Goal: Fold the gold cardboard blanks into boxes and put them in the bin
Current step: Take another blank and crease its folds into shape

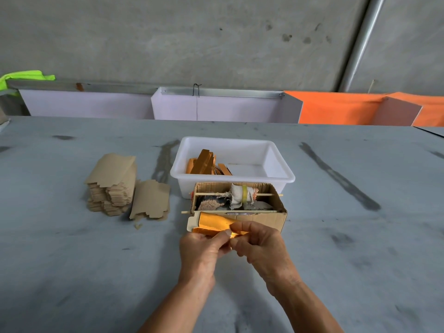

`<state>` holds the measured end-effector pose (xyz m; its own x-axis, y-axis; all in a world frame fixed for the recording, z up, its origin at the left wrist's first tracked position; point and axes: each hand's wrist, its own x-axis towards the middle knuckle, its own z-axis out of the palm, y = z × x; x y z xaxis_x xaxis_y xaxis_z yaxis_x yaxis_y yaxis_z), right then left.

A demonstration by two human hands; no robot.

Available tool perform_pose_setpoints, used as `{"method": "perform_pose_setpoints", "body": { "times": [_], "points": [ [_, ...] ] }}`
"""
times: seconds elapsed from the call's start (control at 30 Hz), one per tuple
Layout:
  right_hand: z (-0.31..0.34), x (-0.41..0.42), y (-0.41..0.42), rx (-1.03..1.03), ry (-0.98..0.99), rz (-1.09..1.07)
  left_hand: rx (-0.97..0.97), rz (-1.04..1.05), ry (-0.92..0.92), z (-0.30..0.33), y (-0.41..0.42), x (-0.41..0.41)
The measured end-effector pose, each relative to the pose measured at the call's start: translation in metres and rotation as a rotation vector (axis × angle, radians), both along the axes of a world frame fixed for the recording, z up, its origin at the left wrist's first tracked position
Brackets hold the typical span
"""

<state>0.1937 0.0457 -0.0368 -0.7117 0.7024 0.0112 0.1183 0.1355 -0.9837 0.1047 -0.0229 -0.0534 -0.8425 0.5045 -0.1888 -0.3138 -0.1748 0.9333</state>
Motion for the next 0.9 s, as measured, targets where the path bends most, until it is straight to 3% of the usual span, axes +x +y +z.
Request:
{"method": "perform_pose_setpoints", "body": {
  "times": [0.23, 0.9],
  "points": [
    [0.0009, 0.0002, -0.0011, -0.006, 0.006, -0.012, -0.007, -0.004, -0.006, -0.0039, 0.0012, -0.0007],
    [-0.0017, -0.0029, 0.0028, -0.044, 0.277, -0.018, 0.052, -0.016, -0.174, -0.0043, 0.001, 0.0025]
  ]
}}
